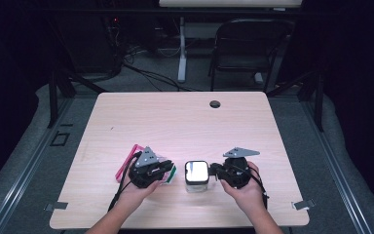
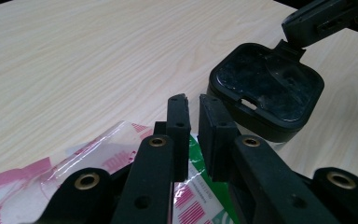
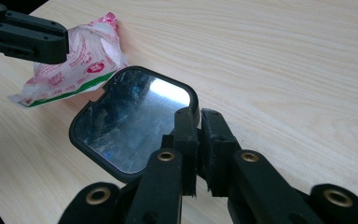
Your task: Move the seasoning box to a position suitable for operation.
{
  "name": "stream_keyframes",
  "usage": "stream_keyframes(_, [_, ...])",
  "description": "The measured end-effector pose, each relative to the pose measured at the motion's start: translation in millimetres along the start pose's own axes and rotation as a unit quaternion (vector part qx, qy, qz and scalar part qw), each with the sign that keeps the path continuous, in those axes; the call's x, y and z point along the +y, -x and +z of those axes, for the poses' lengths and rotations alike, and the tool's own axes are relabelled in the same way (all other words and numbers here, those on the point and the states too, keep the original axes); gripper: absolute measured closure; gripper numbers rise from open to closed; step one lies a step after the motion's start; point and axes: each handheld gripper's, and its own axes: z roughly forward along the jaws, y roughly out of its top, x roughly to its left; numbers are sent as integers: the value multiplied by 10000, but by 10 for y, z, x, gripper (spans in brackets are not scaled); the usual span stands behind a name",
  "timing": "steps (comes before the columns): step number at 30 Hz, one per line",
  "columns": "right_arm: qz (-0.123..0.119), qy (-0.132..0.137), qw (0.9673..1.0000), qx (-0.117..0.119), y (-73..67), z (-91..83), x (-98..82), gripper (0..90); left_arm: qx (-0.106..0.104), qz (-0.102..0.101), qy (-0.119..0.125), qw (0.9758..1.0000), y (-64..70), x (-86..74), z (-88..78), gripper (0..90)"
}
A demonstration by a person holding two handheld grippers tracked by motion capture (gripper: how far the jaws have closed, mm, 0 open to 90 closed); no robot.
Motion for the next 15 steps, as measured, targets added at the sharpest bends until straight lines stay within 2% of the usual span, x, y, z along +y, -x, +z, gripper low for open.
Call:
stream_keyframes(7, [-4,25,10000,21,0,1,-7,849,-118,40,-135,9998,46,-20,58,841])
stream_keyframes(12, [51,41,10000,72,16,0,-12,847,-238,168,-275,9992,112,-21,71,875])
stream_keyframes(15, [91,61,9999,93,23,2,-15,846,-387,216,-376,9983,169,-24,101,886])
